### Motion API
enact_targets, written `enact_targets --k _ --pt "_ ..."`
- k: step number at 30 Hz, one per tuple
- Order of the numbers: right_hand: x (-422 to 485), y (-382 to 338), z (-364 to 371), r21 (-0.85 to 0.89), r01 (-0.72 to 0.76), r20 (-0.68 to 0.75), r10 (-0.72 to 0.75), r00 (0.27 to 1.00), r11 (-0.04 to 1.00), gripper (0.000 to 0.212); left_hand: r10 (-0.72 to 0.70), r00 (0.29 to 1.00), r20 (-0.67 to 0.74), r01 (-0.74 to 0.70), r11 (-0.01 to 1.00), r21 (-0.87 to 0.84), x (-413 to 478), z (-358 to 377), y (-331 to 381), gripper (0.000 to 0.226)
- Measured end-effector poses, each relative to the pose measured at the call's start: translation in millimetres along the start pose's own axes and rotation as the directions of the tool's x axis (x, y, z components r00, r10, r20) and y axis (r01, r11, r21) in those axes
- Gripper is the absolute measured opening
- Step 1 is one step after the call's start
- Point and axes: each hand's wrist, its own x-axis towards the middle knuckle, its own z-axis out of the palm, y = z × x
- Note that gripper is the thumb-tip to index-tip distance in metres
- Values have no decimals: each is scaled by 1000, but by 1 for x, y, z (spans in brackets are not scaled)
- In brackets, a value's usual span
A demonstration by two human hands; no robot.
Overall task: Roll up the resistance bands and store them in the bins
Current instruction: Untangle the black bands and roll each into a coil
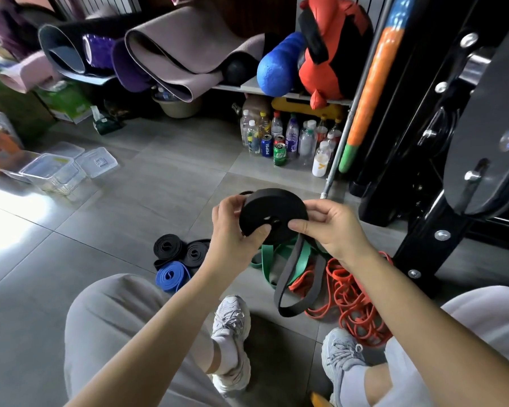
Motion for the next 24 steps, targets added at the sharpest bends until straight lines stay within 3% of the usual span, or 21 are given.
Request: enact_targets --k 2,4,6,8,13,18,21,24 --pt "1 -1 -3 -145 16 21 -14 1000 989 34 208 976 70 -220 923 316 2 -6 4 72" --pt "3 -3 -2 -261 32 46 -20 999 965 37 392 887 242 -461 730 505 3 -9 9 83" --pt "4 -4 1 -310 39 59 -22 998 950 37 436 812 387 -579 526 623 7 -8 12 83" --pt "4 -5 5 -316 39 54 -23 998 948 36 448 781 435 -615 432 660 10 -7 11 77" --pt "1 -9 7 -362 51 33 -42 999 931 34 420 824 380 -567 600 564 15 -11 3 58" --pt "1 -12 -3 -355 28 154 29 988 935 36 415 887 200 -461 777 429 12 -19 -1 54" --pt "-1 -10 -7 -246 4 165 38 986 969 36 307 948 86 -318 924 213 13 -25 1 53" --pt "1 -10 -3 -72 -19 151 30 988 997 37 166 986 25 -164 985 -60 10 -23 5 54"
